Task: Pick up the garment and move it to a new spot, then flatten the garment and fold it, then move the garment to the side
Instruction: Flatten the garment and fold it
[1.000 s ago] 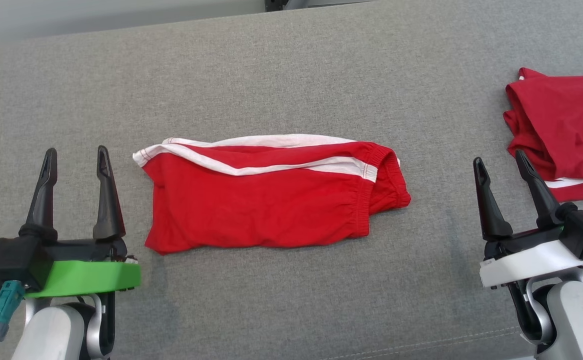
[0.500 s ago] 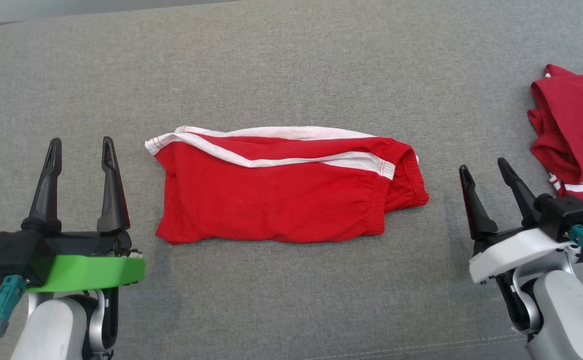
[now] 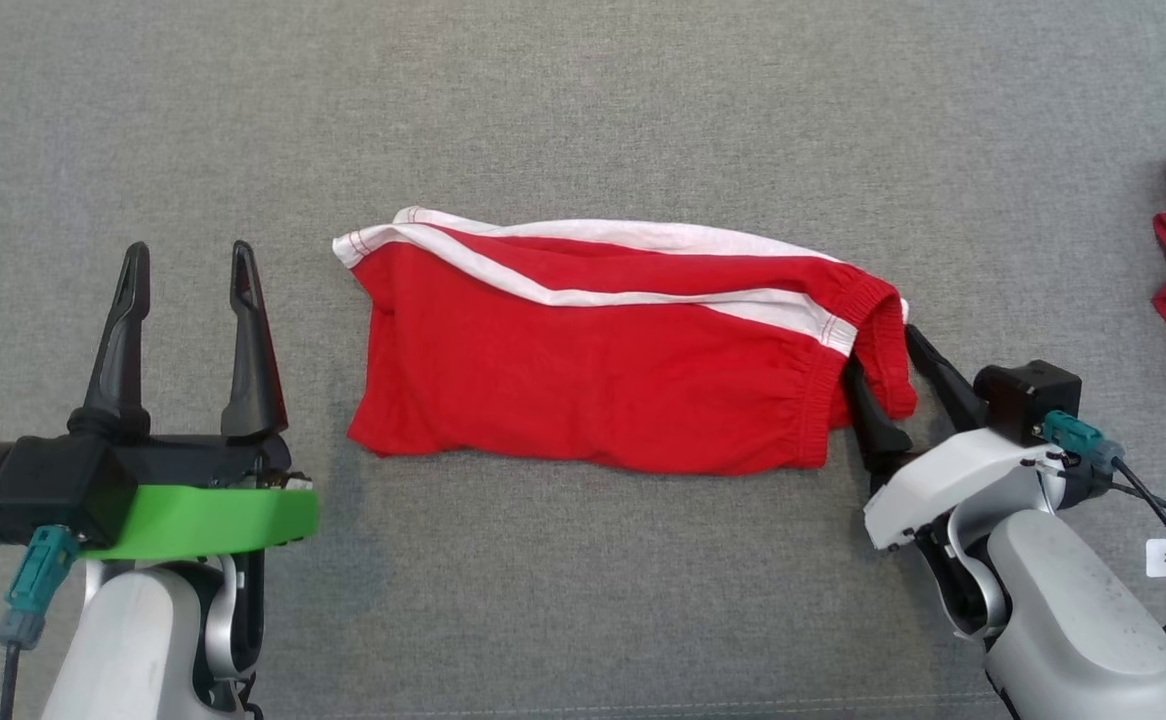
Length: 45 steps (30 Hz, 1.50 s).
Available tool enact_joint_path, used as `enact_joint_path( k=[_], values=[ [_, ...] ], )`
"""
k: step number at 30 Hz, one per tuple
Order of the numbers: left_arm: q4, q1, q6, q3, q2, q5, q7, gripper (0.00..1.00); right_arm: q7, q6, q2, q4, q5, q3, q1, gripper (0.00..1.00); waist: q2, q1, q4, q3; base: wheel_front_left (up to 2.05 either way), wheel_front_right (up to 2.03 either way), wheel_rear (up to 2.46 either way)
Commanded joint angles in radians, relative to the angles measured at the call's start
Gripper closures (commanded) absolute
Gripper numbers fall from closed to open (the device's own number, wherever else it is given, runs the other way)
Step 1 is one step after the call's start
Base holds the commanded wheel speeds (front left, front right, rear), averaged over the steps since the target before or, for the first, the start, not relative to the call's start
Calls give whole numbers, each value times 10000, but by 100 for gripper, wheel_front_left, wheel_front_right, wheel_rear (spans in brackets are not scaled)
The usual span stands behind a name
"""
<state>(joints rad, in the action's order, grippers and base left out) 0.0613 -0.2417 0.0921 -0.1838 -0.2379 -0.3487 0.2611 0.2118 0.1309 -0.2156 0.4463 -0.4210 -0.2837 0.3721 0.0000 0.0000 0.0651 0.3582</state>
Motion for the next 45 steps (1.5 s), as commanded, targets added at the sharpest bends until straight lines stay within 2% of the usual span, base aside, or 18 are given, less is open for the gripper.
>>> enact_joint_path(
  k=[1,4,5,6,7,8,12,18,21,24,33,39,45],
  values=[
    [-32,-179,-69,11,81,141,34,0,-106,-5,63,253,-132,-98,175,0,0,0,122,152,0,0,0],
    [-124,-242,-174,61,215,185,34,0,-431,0,117,521,-569,-797,269,0,0,0,141,245,0,0,0],
    [-158,-266,-216,80,237,210,34,0,-464,1,97,540,-768,-926,278,56,0,0,139,262,0,0,0],
    [-179,-280,-240,95,276,238,34,0,-485,1,70,556,-930,-1040,318,83,0,0,132,278,0,0,0],
    [-179,-280,-240,95,276,238,34,0,-485,1,70,556,-930,-1040,318,83,0,0,132,278,0,0,0],
    [-207,-288,-280,109,310,260,34,0,-440,1,44,519,-1089,-1163,344,100,0,0,118,291,0,0,0],
    [-295,-289,-374,190,398,338,34,0,-296,-5,-232,356,-1797,-1243,330,100,0,0,-8,302,0,0,0],
    [-348,-266,-462,342,443,437,34,0,-383,-22,-1045,110,-3229,-662,103,100,0,0,-293,311,0,0,0],
    [-352,-273,-484,369,456,506,34,0,-599,-22,-1619,85,-3824,-421,-31,100,0,0,-428,305,0,0,0],
    [-378,-281,-505,395,433,534,34,0,-1082,-19,-1854,-182,-4501,-531,-81,100,0,0,-570,303,0,0,0],
    [-477,-283,-515,335,438,558,35,0,-3313,-2,-2364,-3226,-7660,-1071,-170,100,0,0,-833,246,0,0,0],
    [-538,-414,-583,118,510,576,35,0,-3751,-1,-2288,-4751,-8415,-1272,228,100,0,0,-699,277,0,0,0],
    [-707,-582,-729,-62,664,518,35,0,-4191,-2,-1685,-4609,-8332,-2113,1026,100,0,0,-233,382,0,0,0]
  ],
)
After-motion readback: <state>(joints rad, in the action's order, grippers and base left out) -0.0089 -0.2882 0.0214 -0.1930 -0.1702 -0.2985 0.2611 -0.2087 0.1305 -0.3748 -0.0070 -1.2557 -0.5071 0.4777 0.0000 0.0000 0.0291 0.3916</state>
